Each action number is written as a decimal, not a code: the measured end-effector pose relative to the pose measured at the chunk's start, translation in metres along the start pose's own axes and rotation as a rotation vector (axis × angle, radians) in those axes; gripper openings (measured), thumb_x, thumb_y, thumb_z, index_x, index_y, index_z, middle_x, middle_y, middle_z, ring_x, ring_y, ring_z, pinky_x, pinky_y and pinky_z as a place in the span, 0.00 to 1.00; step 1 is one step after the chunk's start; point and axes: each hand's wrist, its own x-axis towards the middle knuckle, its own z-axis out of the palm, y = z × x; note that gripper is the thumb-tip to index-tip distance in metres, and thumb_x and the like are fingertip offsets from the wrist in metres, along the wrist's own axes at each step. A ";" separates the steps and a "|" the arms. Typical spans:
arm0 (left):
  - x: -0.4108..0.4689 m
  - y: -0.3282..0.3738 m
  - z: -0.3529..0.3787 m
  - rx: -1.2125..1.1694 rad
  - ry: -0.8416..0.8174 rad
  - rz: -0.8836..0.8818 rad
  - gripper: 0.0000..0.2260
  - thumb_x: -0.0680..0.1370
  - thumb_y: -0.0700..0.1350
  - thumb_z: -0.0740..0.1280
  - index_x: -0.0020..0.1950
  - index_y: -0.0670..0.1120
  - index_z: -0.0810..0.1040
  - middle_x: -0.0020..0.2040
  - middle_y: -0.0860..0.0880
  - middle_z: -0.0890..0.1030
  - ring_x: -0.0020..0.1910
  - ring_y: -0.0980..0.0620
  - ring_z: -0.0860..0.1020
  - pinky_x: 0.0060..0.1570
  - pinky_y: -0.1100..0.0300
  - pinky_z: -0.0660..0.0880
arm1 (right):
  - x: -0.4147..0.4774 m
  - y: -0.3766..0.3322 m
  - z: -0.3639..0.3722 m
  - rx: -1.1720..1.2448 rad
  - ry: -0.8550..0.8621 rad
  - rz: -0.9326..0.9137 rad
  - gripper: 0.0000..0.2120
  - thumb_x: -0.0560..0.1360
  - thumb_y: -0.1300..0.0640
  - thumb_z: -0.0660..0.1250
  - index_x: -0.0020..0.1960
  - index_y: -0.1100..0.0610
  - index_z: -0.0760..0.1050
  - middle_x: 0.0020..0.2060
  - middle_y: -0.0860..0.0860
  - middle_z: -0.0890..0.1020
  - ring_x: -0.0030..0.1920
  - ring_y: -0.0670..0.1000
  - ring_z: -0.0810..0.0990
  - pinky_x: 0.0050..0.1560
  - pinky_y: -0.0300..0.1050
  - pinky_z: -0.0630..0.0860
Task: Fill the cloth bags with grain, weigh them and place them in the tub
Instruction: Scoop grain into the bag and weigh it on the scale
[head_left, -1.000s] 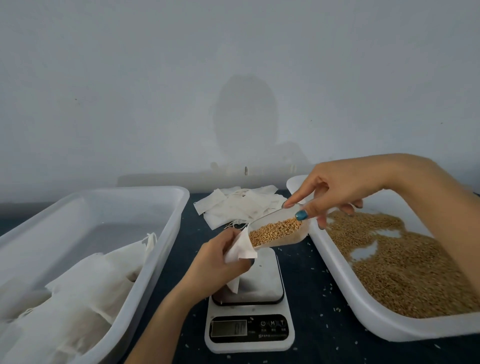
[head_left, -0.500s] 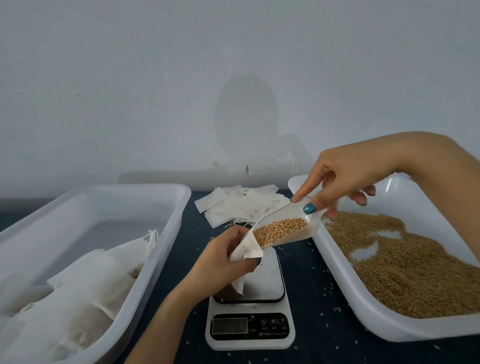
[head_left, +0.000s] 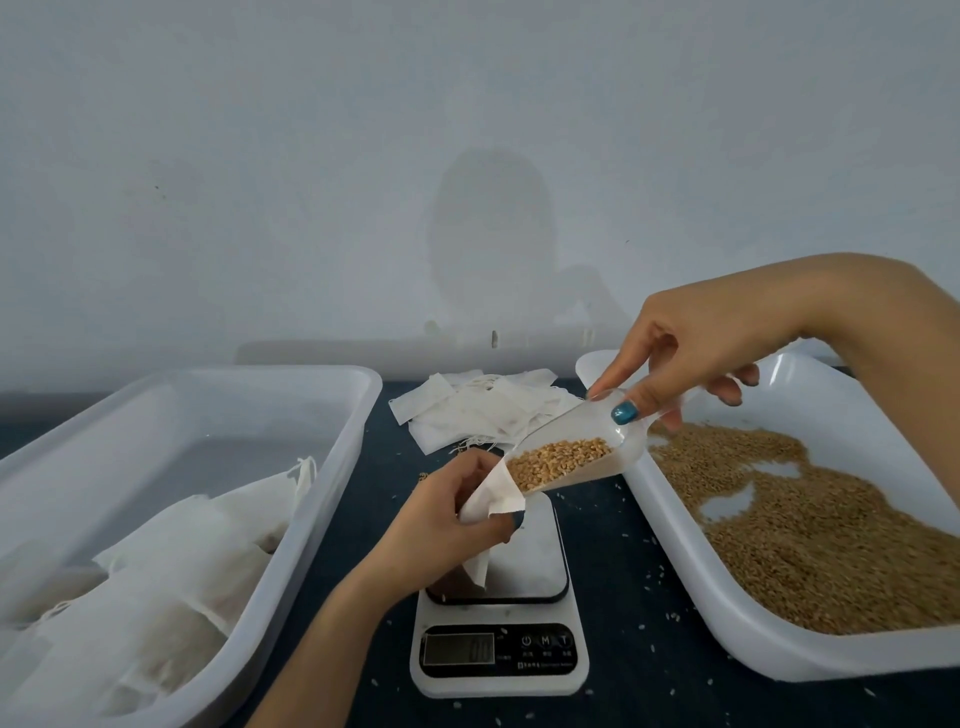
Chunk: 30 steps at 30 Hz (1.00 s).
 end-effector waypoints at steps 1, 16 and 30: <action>0.000 0.000 0.000 -0.003 0.002 -0.001 0.17 0.72 0.50 0.73 0.59 0.59 0.74 0.52 0.62 0.82 0.48 0.59 0.83 0.43 0.70 0.77 | 0.000 0.000 0.000 0.006 0.001 0.000 0.29 0.63 0.32 0.69 0.63 0.36 0.76 0.40 0.44 0.87 0.26 0.45 0.77 0.25 0.35 0.71; 0.000 0.002 0.000 -0.037 -0.009 0.000 0.18 0.70 0.54 0.73 0.58 0.60 0.75 0.53 0.62 0.82 0.47 0.58 0.83 0.44 0.70 0.77 | -0.002 0.027 0.015 0.135 0.007 -0.071 0.26 0.65 0.33 0.70 0.63 0.34 0.75 0.41 0.47 0.87 0.26 0.46 0.77 0.25 0.37 0.71; -0.007 0.017 -0.006 -0.317 0.048 -0.025 0.13 0.68 0.54 0.73 0.52 0.57 0.80 0.41 0.48 0.83 0.39 0.53 0.81 0.39 0.61 0.76 | 0.011 0.063 0.054 0.469 -0.005 -0.254 0.20 0.74 0.45 0.65 0.66 0.40 0.76 0.36 0.47 0.78 0.31 0.45 0.72 0.33 0.38 0.71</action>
